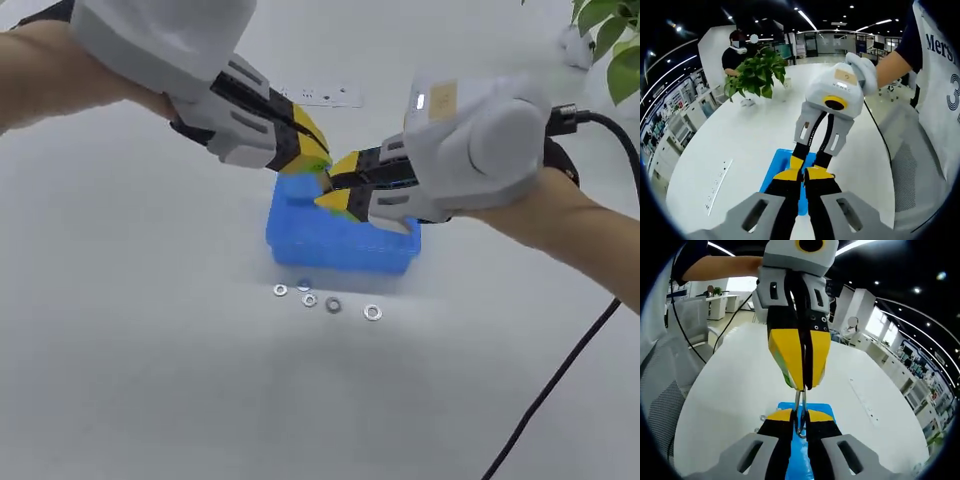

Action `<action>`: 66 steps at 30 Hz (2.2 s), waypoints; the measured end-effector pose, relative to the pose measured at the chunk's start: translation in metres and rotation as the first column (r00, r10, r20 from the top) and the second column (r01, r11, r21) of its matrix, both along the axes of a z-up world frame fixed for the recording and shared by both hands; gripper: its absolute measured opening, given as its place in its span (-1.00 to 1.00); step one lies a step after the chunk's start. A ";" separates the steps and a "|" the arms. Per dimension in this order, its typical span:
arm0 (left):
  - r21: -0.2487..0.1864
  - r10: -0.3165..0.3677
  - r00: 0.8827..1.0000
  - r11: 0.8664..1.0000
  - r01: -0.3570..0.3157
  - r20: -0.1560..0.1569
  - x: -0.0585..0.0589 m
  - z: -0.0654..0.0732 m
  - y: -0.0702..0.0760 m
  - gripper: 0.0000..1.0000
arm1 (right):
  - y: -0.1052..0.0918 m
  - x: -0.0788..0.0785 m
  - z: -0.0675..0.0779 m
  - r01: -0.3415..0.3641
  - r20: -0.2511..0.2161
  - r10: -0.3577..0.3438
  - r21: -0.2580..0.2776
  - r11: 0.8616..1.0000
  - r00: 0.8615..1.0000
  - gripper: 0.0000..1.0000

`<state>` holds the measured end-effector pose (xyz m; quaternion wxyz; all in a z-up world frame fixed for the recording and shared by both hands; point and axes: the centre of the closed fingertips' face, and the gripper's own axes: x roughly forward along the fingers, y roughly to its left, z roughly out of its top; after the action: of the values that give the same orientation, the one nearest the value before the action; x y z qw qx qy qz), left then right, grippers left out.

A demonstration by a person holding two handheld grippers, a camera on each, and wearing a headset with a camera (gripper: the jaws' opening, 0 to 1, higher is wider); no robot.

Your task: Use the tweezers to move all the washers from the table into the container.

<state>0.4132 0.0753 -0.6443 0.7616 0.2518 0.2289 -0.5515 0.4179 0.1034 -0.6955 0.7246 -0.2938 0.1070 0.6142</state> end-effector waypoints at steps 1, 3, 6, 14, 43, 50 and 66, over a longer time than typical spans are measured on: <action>-0.002 -0.001 1.000 1.000 0.001 -0.002 0.003 -0.002 -0.001 -0.86 | 0.000 0.002 -0.003 0.005 -0.008 -0.005 0.004 1.000 1.000 -0.80; -0.006 -0.005 1.000 1.000 0.005 -0.011 0.009 -0.009 -0.003 -0.86 | -0.001 0.008 -0.010 0.010 -0.022 -0.009 0.007 1.000 1.000 -0.80; -0.005 -0.017 1.000 1.000 0.017 -0.010 0.019 -0.022 -0.005 -0.87 | -0.002 0.016 -0.021 0.017 -0.043 -0.017 0.009 1.000 0.999 -0.80; -0.017 -0.016 0.999 1.000 0.016 -0.036 0.036 -0.058 -0.011 -0.87 | -0.007 0.030 -0.056 0.037 -0.106 -0.037 -0.010 0.999 0.994 -0.80; -0.054 -0.006 0.999 0.999 0.003 -0.054 0.033 -0.068 -0.021 -0.87 | -0.014 0.034 -0.075 0.071 -0.182 -0.071 -0.002 0.997 0.981 -0.76; -0.053 -0.020 1.000 0.998 0.019 -0.016 0.026 -0.056 -0.023 -0.87 | -0.015 0.029 -0.061 0.068 -0.160 -0.066 0.005 0.998 0.985 -0.75; -0.065 -0.017 0.998 0.998 0.021 0.058 -0.015 -0.007 -0.023 -0.87 | -0.017 -0.011 -0.010 0.025 -0.091 -0.021 0.042 0.999 0.996 -0.76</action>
<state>0.3983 0.0519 -0.6516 0.7705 0.2447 0.1862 -0.5584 0.4064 0.0865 -0.7055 0.7321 -0.2490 0.1297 0.6206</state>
